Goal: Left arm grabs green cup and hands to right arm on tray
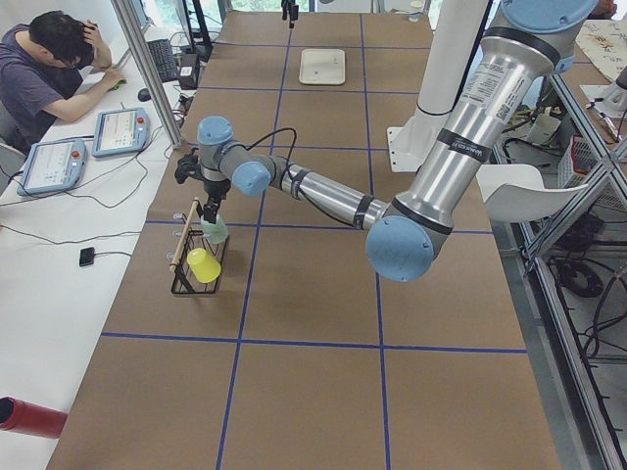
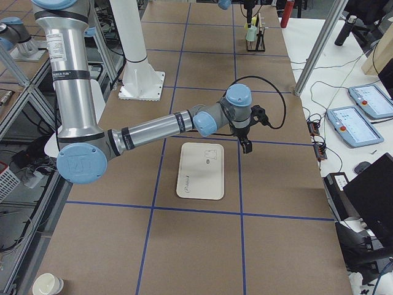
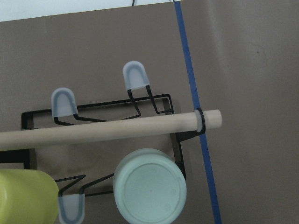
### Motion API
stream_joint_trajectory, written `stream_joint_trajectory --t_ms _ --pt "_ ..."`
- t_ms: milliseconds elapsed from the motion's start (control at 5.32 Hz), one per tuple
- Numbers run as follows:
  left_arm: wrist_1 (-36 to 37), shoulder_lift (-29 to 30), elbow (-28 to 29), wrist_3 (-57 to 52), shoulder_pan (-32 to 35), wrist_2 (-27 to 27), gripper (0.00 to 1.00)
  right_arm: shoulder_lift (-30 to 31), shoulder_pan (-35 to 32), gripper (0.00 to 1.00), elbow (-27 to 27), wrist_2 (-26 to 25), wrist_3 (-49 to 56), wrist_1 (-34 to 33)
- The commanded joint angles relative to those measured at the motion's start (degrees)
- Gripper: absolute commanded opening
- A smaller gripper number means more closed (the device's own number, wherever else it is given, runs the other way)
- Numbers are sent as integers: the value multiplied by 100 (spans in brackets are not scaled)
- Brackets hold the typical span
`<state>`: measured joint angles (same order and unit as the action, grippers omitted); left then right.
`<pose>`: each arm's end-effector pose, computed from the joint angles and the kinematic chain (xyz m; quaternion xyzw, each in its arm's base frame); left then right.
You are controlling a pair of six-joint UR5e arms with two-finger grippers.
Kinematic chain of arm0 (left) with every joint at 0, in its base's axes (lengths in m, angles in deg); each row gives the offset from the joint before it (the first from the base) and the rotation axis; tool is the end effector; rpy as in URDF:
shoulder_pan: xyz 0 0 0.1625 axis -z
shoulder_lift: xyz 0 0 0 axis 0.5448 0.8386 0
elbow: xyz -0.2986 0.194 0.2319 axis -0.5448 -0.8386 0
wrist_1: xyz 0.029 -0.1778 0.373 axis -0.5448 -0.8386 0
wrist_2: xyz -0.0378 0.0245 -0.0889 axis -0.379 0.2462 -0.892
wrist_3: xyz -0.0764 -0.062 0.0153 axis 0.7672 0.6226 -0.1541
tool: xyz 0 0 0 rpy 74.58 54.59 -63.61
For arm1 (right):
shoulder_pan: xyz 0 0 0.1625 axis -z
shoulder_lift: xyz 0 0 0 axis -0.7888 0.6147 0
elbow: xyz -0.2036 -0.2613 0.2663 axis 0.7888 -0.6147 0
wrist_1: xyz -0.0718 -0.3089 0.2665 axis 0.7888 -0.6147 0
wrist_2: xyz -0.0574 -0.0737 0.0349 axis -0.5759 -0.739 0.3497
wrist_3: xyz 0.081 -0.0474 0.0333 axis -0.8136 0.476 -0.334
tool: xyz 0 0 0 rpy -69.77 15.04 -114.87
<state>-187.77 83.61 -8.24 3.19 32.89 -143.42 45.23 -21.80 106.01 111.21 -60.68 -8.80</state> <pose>0.2099 -0.6612 0.4165 0.1316 0.3840 0.0170 0.9138 -0.0864 -0.5382 0.4750 0.1741 -0.3916 -0.1576 0.8897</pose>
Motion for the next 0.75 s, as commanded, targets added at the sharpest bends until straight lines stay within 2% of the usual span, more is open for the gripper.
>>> stream_joint_trajectory --t_ms 0,564 --pt "55 186 282 2 -86 236 100 0 4 100 -5 0 0 0" --pt "-7 328 565 -43 -86 237 100 0 13 100 -5 0 0 0"
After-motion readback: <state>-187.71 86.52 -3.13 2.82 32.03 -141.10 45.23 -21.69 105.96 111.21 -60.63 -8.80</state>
